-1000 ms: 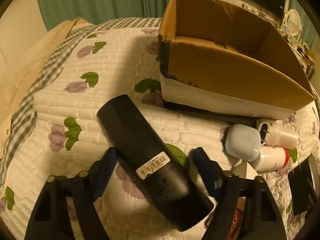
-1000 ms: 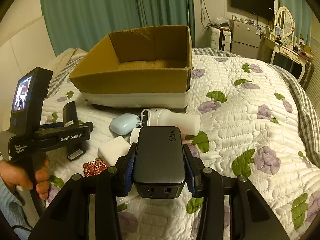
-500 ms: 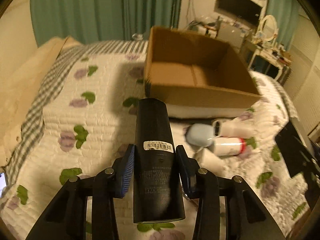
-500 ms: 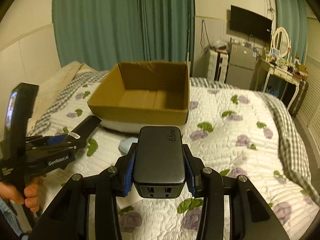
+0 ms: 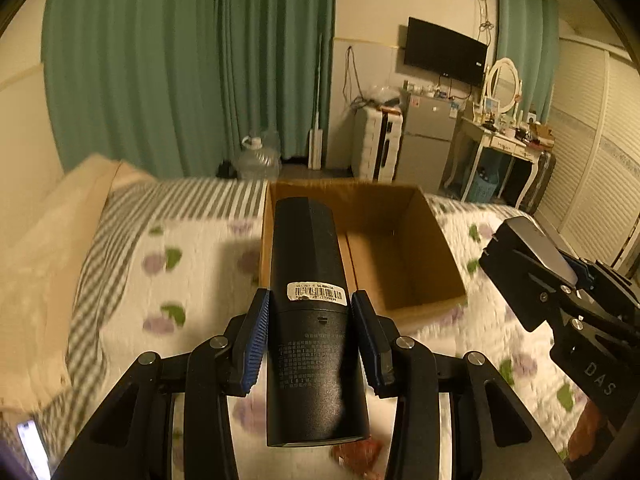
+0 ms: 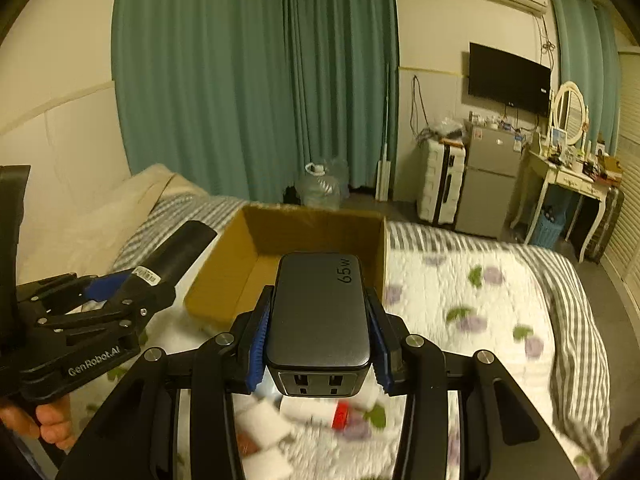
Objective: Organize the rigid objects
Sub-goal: 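Lower the black speaker and black charger into the box and open both tools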
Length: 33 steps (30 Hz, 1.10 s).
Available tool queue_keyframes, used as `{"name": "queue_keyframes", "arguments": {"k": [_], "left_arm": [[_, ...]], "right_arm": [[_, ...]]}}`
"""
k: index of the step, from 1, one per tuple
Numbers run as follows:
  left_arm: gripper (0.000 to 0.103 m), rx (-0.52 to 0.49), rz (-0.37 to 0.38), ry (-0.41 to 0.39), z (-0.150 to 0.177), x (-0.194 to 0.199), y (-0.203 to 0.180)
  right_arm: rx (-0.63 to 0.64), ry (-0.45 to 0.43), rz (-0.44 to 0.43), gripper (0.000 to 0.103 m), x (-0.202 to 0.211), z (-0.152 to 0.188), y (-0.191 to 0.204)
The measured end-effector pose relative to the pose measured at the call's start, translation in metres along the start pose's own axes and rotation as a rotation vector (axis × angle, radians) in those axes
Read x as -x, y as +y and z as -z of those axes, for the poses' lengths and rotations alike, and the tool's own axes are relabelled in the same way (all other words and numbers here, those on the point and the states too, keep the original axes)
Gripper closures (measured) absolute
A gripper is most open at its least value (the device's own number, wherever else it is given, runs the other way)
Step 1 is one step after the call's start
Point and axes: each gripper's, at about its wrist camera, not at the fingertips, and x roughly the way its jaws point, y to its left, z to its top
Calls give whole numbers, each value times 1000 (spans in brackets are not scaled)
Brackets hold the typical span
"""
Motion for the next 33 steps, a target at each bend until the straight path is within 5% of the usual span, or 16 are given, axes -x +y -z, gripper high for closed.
{"name": "queue_keyframes", "arguments": {"k": [7, 16, 19, 21, 31, 33], "left_arm": [[62, -22, 9, 41, -24, -70, -2], [61, -50, -22, 121, -16, -141, -6], [58, -51, -8, 119, -14, -148, -7], [42, -53, -2, 90, -14, -146, -7], [40, -59, -15, 72, -16, -132, -3], [40, -70, -34, 54, -16, -119, -3]], "right_arm": [[-2, -11, -15, 62, -58, -29, -13], [-16, 47, -36, 62, -125, -11, -29], [-24, 55, -37, 62, -136, -5, -36], [-31, 57, -39, 62, -142, -5, -40], [-27, 83, -63, 61, -159, 1, -38], [-37, 82, -57, 55, -156, 1, -37]]}}
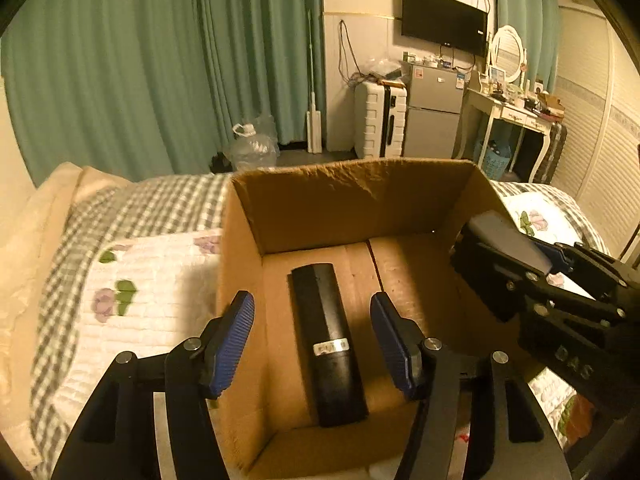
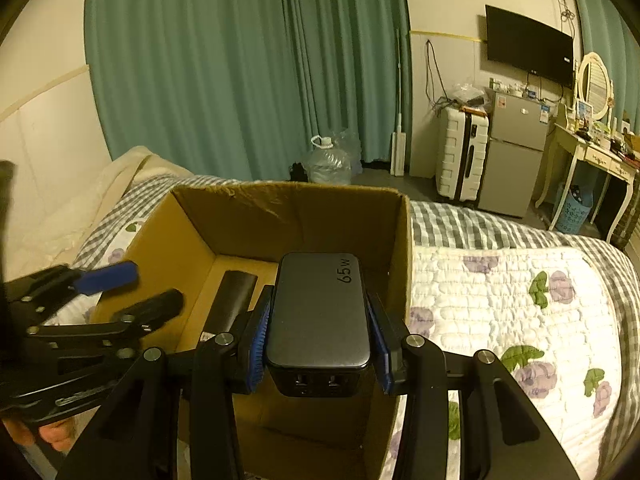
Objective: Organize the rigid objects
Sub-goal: 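Lower the black speaker and black charger into the box and open both tools, then grasp the white charger block with the left tool while the right tool grasps the white adapter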
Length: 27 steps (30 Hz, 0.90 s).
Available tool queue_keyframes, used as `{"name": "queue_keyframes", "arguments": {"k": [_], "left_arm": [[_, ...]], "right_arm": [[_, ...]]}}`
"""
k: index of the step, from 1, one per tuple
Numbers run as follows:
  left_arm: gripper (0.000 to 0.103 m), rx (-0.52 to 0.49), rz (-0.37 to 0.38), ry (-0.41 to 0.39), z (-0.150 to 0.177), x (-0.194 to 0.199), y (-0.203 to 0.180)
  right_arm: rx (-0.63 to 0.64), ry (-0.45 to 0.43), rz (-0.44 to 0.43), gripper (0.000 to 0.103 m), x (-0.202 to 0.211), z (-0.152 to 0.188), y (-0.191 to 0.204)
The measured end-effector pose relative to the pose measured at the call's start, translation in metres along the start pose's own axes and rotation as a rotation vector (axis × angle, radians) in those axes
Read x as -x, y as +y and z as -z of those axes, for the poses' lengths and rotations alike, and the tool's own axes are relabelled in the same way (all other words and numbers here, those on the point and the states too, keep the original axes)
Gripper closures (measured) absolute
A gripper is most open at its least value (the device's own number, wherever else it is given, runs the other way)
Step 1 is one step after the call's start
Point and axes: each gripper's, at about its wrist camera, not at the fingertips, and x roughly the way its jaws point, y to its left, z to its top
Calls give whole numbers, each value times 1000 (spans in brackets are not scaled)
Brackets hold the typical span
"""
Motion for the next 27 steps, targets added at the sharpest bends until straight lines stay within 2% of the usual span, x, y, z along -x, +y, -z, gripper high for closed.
{"name": "queue_keyframes", "arguments": {"k": [1, 2, 3, 7, 9, 16, 18, 21, 24, 25, 27], "left_arm": [[40, -2, -5, -7, 0, 7, 1], [40, -1, -12, -13, 0, 14, 1], [40, 3, -18, -20, 0, 23, 4], [35, 42, -30, -57, 2, 67, 15], [34, 54, -32, -77, 5, 95, 19], [32, 64, -46, -119, 35, 163, 31], [32, 65, -28, -116, 51, 173, 35], [32, 76, -15, -79, 78, 173, 38], [32, 100, 0, -52, 109, 159, 39], [32, 103, 1, -40, 115, 155, 38], [32, 92, -19, 6, 127, 140, 36]], "right_arm": [[-7, -17, 7, 47, 5, -1, -1], [-18, -40, 16, 30, 15, -2, -1], [-29, -63, 21, 25, 28, -3, 0], [-57, -109, 41, 25, 78, -16, -1], [-50, -121, 54, 16, 107, -21, 4], [32, -126, 84, 5, 191, -2, 44], [64, -112, 88, 0, 201, 15, 58], [110, -67, 86, 0, 203, 53, 78], [109, 19, 67, 0, 183, 90, 84], [97, 72, 46, 0, 169, 104, 85], [86, 128, 25, 0, 149, 123, 84]]}}
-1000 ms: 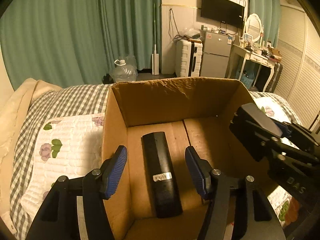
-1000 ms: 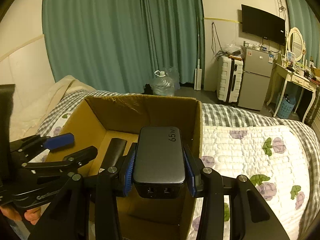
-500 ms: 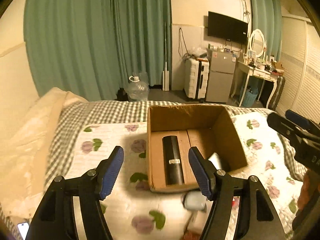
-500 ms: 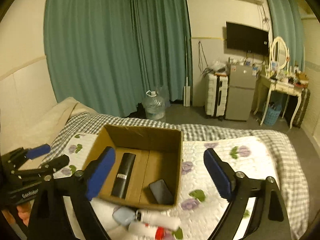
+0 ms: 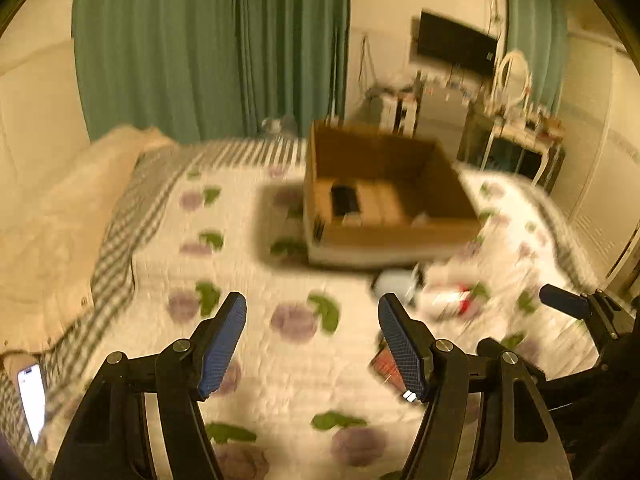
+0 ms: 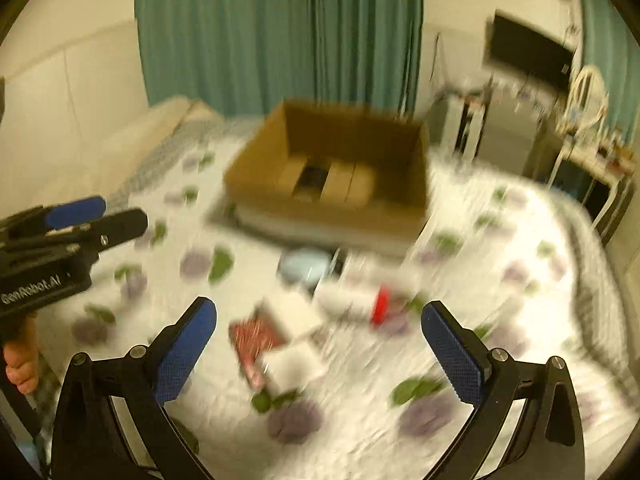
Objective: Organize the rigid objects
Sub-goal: 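Grasp the white charger block with the left tool while the right tool grasps the white adapter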
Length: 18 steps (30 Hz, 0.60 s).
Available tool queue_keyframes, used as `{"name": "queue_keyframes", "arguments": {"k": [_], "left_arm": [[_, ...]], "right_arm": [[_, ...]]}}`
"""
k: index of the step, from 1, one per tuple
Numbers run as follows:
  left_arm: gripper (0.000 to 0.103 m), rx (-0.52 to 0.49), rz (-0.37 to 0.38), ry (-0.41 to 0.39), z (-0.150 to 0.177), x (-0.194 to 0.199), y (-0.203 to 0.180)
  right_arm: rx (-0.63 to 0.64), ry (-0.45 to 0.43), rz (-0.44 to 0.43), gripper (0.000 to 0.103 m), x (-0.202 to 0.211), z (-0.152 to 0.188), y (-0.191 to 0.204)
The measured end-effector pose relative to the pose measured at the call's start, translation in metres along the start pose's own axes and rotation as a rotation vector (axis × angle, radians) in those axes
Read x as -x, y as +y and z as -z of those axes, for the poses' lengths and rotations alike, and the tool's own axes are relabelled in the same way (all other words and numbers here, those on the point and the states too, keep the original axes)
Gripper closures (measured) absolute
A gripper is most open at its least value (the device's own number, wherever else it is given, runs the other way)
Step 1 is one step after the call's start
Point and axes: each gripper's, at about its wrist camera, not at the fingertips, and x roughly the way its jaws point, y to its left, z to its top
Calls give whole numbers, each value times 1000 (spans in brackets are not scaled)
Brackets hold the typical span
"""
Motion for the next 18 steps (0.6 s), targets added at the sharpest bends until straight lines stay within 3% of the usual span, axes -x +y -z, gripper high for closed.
{"name": "queue_keyframes", "arguments": {"k": [5, 10, 13, 14, 18], "left_arm": [[32, 9, -16, 43, 16, -25, 8], [32, -18, -22, 82, 26, -44, 4], [32, -34, -19, 106, 31, -52, 1], [32, -43, -20, 108, 32, -53, 0], [32, -89, -13, 117, 34, -55, -11]], "right_arm": [[22, 127, -16, 0, -50, 33, 8], [-16, 204, -77, 9, -80, 45, 3], [-44, 233, -139, 24, -90, 48, 1], [-61, 235, -170, 37, -90, 48, -2], [-53, 208, -144, 38, -72, 46, -8]]}}
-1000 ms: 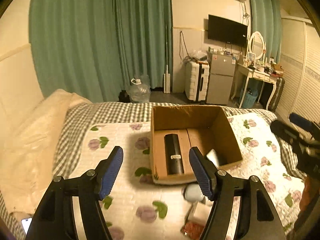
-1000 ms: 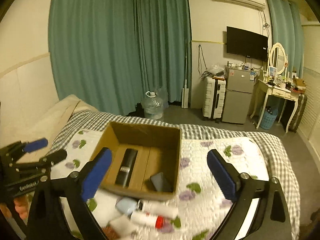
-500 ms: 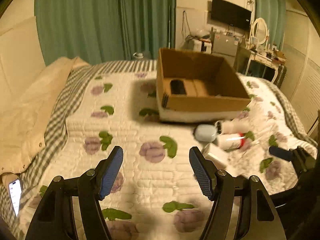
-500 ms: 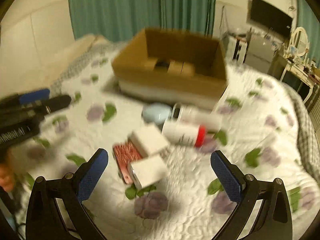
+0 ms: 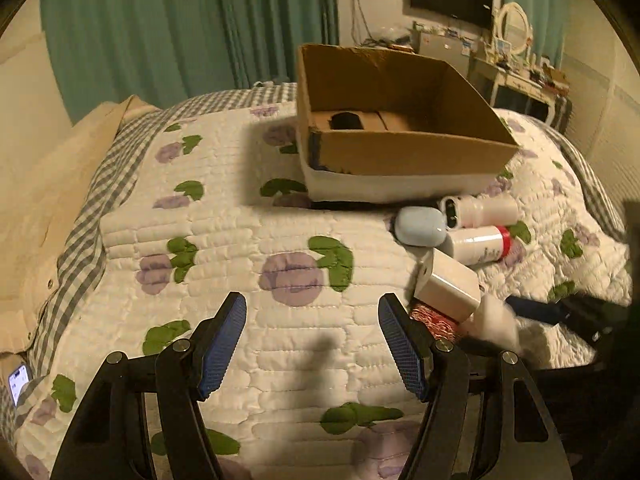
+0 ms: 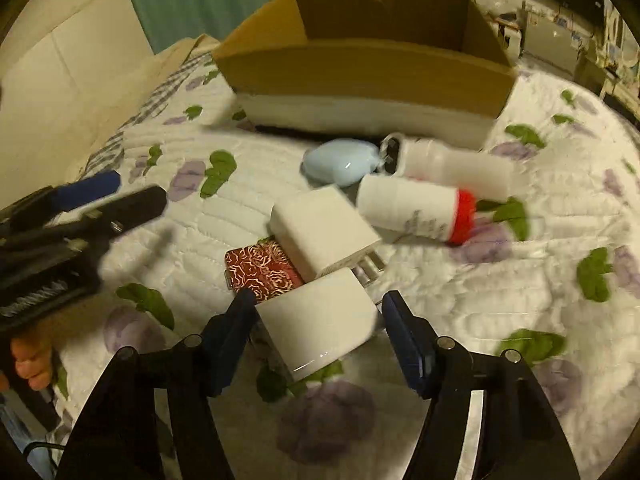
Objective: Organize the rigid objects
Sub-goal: 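Grasp the white charger block with the left tool while the right tool grasps the white adapter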
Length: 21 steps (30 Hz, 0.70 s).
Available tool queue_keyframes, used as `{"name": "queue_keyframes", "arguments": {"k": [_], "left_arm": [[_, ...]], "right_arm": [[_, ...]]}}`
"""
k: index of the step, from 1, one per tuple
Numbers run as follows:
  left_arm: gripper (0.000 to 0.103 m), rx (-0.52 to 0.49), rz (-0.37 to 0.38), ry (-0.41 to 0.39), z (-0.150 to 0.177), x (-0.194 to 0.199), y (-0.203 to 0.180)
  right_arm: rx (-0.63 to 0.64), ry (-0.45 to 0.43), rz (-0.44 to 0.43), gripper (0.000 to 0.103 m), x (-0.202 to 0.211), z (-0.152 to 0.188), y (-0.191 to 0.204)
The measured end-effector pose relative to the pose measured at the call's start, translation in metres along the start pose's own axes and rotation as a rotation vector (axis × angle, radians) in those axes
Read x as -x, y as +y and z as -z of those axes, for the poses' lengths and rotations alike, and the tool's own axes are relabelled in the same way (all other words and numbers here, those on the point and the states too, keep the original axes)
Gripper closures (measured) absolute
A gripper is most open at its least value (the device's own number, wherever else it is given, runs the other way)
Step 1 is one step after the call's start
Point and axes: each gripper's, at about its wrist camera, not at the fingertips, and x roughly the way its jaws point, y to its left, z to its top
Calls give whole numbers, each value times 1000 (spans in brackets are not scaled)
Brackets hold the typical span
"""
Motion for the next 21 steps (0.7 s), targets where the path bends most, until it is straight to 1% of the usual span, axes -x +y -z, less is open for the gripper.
{"name": "queue_keyframes", "arguments": {"k": [3, 5, 7, 10, 13, 17, 19, 21], "left_arm": [[32, -33, 12, 14, -1, -2, -13], [32, -54, 38, 23, -4, -3, -25], [32, -82, 79, 34, -5, -4, -41], [32, -120, 124, 62, -6, -11, -65], [32, -142, 150, 93, -6, -21, -87], [32, -147, 188, 119, -7, -31, -106], [32, -157, 182, 132, -7, -39, -113], [32, -161, 157, 158, -6, -51, -118]], "right_arm": [[6, -51, 55, 38, 25, -5, -8], [-5, -98, 101, 38, 44, -12, -20], [-32, -125, 143, 38, 54, -17, -33], [-83, -145, 170, 38, 64, -19, -54], [-116, -160, 209, 38, 73, -21, -68], [-156, -167, 223, 38, 73, -26, -77], [-167, -166, 226, 38, 74, -26, -82], [-173, -165, 224, 38, 72, -26, -84]]}}
